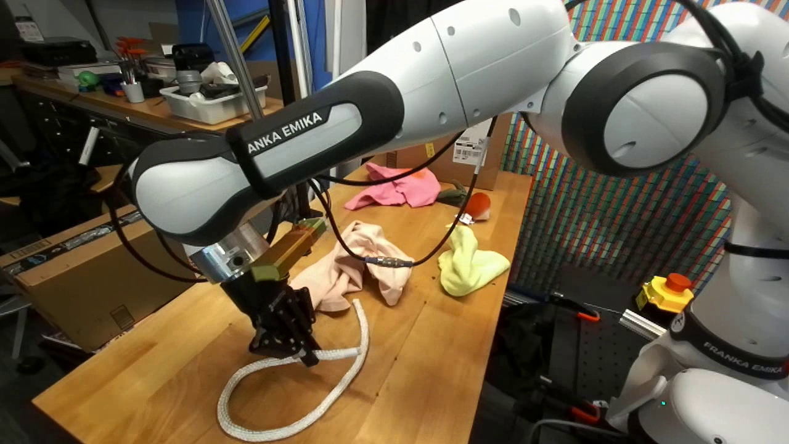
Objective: Separate the objects on the table.
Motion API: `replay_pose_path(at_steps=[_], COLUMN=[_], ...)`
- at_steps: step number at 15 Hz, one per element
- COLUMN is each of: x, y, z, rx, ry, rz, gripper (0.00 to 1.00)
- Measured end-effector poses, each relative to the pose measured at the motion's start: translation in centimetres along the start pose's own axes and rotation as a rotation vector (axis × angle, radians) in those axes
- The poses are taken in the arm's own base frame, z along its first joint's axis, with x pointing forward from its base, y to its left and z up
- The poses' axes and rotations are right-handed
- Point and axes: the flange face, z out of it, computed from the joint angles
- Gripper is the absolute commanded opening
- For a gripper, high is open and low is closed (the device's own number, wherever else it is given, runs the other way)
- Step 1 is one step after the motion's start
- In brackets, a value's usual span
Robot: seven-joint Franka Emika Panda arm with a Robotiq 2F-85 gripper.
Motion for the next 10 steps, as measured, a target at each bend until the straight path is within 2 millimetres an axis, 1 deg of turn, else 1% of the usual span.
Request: replay_pose_path(at_steps=[2,5,8,10], x=[-0.9,-2.5,-4.2,-5.4], y=[-1.2,-2.5,-3.3,-3.6], z=[-1.3,-2.8,-3.4,-3.2], rx=[-0.034,-0.058,-0.065,-0.069], ry=[0.044,0.1,0.136,0.145], rz=[-0.015,-0.031,-0.041,-0.046], gripper=[0.14,0.14,0.14,0.14])
